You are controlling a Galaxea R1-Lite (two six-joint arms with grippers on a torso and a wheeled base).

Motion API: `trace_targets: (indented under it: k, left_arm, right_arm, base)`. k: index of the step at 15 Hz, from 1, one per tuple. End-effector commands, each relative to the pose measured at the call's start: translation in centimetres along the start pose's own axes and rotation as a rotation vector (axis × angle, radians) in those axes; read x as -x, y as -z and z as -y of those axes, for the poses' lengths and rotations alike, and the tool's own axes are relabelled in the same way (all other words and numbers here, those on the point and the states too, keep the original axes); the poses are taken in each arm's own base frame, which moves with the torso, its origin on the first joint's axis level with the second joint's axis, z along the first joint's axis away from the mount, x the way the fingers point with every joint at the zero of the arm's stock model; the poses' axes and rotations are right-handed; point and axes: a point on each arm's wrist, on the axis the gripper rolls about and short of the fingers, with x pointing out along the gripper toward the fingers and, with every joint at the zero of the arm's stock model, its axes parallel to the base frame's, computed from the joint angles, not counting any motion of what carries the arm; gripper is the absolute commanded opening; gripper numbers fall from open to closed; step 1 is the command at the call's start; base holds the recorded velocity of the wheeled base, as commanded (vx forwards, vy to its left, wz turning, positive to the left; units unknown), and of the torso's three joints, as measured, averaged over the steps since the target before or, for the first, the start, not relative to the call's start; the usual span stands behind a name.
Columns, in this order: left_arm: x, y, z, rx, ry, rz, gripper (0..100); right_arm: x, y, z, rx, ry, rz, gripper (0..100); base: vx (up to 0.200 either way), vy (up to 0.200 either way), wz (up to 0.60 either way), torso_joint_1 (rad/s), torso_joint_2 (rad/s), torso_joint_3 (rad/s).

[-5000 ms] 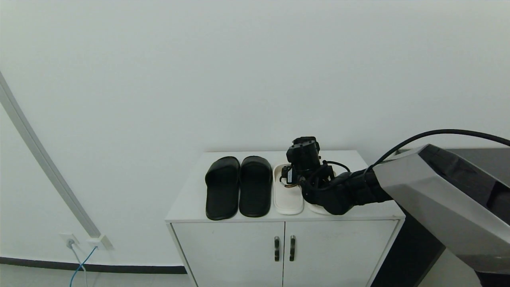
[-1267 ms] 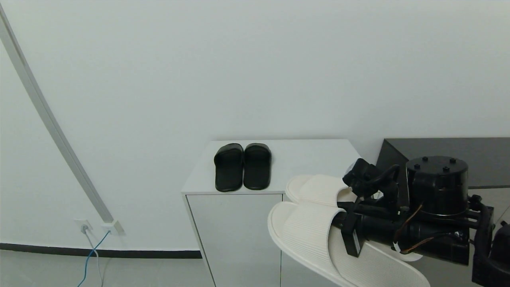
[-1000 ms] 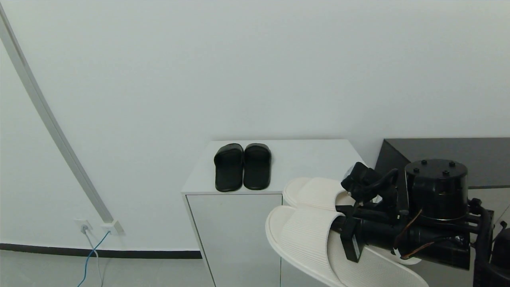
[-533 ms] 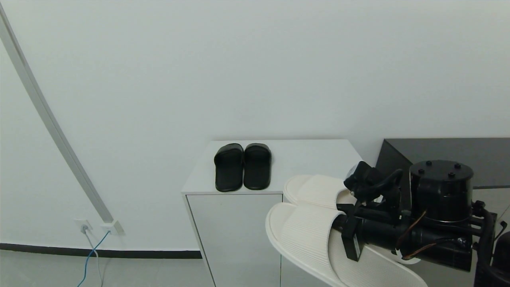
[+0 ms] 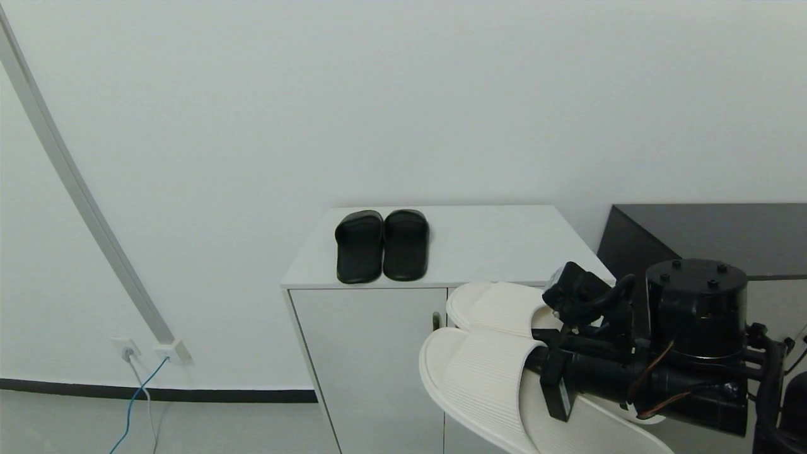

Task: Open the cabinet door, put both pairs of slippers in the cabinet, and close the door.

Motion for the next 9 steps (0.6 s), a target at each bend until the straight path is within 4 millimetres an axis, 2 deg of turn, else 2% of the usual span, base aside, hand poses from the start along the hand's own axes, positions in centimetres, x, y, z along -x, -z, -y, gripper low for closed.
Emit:
trace_targets:
  k: [1, 9]
  left_arm:
    - [-0.01, 0.00, 0.00, 0.000, -0.001, -0.001, 100]
    - [-0.01, 0.00, 0.00, 0.000, -0.001, -0.001, 100]
  right_arm:
    - [-0.10, 0.13, -0.12, 0.001, -0.005, -0.005, 0]
    - [-0.35, 0.82, -0.23, -0.001, -0.006, -0.033, 0]
  base:
    - [0.000, 0.000, 0.00, -0.232, 0.55, 0.310]
    - [0.000, 0.000, 0.00, -0.210, 0.54, 0.325]
